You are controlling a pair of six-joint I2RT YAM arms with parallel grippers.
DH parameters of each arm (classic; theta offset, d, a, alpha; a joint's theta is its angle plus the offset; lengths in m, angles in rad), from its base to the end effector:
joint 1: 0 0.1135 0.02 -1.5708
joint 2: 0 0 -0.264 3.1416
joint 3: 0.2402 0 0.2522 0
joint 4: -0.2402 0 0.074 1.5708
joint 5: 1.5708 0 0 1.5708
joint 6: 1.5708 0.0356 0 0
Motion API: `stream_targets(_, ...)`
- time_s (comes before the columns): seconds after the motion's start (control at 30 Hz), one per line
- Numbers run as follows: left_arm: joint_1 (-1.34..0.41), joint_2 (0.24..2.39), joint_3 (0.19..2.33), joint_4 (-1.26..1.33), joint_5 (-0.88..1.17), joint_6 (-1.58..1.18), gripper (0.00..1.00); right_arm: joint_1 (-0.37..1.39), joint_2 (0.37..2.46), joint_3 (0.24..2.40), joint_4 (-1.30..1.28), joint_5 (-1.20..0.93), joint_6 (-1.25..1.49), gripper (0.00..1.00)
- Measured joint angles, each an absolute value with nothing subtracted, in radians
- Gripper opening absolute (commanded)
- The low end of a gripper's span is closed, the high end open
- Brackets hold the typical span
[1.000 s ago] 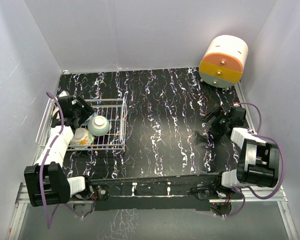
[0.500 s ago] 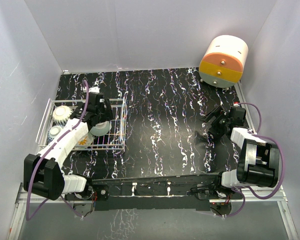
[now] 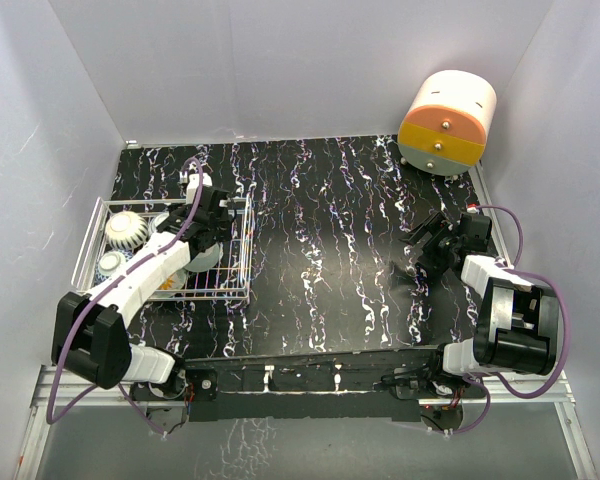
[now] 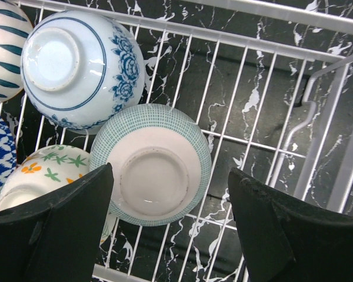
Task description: Load the bowls into the dish rack
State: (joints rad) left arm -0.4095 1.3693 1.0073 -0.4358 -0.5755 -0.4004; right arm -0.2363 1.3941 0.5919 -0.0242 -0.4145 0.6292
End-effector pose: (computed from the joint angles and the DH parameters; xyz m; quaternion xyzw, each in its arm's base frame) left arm 0.2738 -0.0977 0.2672 -0.1029 0.8886 0.0992 0.4358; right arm 0.2554 -0.0467 0.1606 0.3144 0.8589 0.2575 0.3116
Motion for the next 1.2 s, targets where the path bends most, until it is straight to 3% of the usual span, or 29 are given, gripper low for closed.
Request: stream_targets(1.2, -0.410, 1.452, 1.012, -0.445, -0.663, -0.439, 0.62, -0.236, 1.394, 0.592, -0.024, -0.414, 0.629, 0.86)
